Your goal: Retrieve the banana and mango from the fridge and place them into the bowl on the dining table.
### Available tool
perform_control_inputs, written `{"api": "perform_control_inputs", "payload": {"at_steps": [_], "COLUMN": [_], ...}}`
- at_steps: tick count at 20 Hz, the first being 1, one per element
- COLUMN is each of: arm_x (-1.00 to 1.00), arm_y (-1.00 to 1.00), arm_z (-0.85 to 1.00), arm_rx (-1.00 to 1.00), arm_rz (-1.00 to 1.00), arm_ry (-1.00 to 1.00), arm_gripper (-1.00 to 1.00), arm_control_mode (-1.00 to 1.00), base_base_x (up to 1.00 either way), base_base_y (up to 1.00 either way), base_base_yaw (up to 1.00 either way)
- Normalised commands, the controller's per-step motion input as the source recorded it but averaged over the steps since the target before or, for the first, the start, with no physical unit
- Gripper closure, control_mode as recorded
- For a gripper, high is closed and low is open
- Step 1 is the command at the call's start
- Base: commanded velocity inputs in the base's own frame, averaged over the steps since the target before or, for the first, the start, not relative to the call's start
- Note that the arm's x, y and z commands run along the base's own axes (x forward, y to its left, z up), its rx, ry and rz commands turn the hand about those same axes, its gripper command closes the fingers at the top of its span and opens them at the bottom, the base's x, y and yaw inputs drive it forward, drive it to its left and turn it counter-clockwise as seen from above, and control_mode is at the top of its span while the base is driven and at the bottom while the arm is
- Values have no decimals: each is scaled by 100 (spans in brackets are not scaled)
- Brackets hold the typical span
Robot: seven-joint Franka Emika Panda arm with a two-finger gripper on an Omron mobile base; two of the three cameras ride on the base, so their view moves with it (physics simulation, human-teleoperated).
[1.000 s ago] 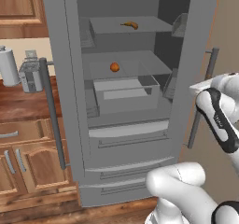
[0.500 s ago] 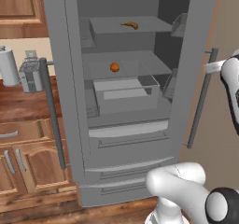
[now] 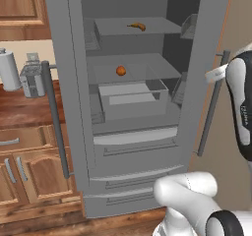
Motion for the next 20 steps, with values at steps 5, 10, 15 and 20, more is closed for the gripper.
{"api": "perform_control_inputs", "payload": {"at_steps": [5, 10, 15, 20], "arm_x": [-21, -15, -2, 30], "arm_y": [100, 60, 7, 0], "arm_z": [-5, -1, 2, 1], "arm_rx": [-34, -34, -24, -13], "arm_rz": [10, 5, 5, 1], "arm_ry": [-4, -17, -3, 13], "arm_gripper": [-100, -100, -100, -100], "arm_control_mode": [-100, -100, -100, -100], "base_base_x": [0, 0, 0, 0], "base_base_y": [0, 0, 0, 0], "base_base_yaw": [0, 0, 0, 0]}}
